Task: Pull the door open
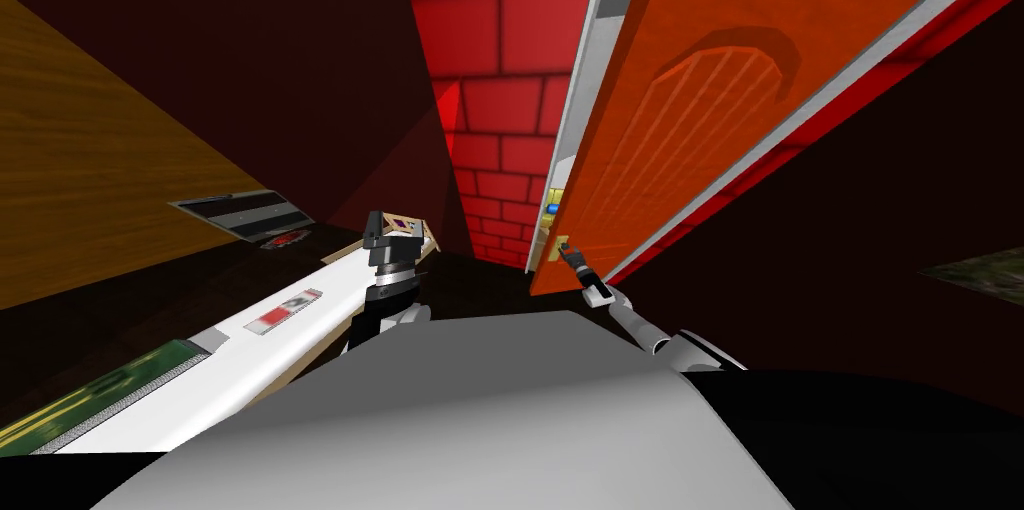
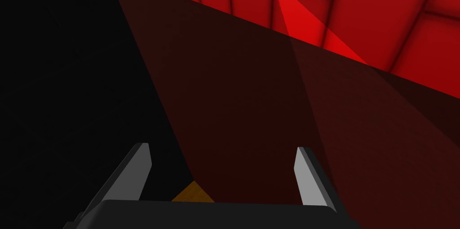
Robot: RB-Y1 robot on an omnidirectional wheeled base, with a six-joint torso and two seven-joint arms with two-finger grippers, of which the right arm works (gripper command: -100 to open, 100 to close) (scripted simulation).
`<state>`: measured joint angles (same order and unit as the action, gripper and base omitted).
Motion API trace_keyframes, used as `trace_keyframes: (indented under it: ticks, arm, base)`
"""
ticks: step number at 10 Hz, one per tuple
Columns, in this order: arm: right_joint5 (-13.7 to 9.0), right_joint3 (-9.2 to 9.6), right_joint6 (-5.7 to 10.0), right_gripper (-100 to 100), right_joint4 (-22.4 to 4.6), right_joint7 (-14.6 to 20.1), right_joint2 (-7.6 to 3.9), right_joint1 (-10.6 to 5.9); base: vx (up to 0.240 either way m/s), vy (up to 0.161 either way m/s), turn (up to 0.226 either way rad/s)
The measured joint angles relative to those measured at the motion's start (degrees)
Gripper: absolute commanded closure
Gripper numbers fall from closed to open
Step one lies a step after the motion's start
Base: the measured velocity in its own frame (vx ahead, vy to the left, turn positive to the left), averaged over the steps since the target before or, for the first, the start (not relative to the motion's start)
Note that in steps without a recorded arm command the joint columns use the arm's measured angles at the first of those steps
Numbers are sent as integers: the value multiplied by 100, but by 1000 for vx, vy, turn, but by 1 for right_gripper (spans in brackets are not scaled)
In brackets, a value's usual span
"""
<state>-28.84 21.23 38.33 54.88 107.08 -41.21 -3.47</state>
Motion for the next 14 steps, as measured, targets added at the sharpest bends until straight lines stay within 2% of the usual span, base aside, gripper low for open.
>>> trace_keyframes:
  ticks: [1, 2, 8, 10, 13, 14]
  arm:
    - [-4, -21, -21, -100, -36, -34, 45, -35]
    - [-5, -24, -25, 100, -39, -42, 49, -41]
    - [-1, -13, -36, 100, -47, -34, 46, -26]
    - [66, 128, 78, 100, 63, 101, -77, 23]
    - [214, 442, 297, 100, 267, 339, -257, 135]
    - [261, 546, 370, 100, 350, 432, -349, 191]
  base:
    - [90, -8, 15]
    - [-11, 2, -9]
    - [-34, -13, 8]
    - [-164, -153, 54]
    - [-229, -153, 45]
    - [-216, -131, 26]
